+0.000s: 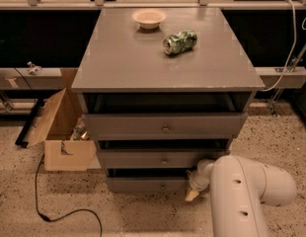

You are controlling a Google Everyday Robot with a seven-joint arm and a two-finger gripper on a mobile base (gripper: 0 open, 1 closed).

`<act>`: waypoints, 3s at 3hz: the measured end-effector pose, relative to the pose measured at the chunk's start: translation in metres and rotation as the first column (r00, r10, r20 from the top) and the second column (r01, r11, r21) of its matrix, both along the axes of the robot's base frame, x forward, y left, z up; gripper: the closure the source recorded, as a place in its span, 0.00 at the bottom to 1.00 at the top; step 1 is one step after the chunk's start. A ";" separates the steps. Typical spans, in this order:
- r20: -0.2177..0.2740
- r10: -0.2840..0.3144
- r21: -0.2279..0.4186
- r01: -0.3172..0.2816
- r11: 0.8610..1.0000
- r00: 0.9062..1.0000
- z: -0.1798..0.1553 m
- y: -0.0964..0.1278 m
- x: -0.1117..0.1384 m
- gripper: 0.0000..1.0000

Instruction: Open bottom drawer

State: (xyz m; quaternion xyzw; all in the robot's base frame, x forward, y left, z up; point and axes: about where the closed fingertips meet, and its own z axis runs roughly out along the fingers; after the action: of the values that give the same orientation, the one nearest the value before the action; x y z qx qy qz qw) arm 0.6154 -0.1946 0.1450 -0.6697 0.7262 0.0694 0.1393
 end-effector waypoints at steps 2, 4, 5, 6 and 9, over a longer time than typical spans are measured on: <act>0.002 -0.007 -0.003 0.007 1.000 1.000 0.010 -0.004 0.000 0.72; 0.002 -0.007 -0.003 0.007 1.000 1.000 0.014 -0.004 0.000 0.00; -0.004 -0.001 -0.004 0.001 1.000 1.000 0.013 -0.003 0.000 0.00; -0.050 0.039 -0.012 -0.040 0.999 0.998 0.008 -0.002 -0.002 0.00; -0.172 0.032 -0.073 -0.045 0.996 0.985 0.016 -0.016 -0.110 0.48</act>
Offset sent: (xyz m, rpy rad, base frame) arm -0.0810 -0.0525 0.0075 -0.0256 0.1171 -0.1301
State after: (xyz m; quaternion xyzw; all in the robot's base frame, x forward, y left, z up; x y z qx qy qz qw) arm 0.5054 -0.2106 0.1611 -0.6801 0.7244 0.1012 0.0492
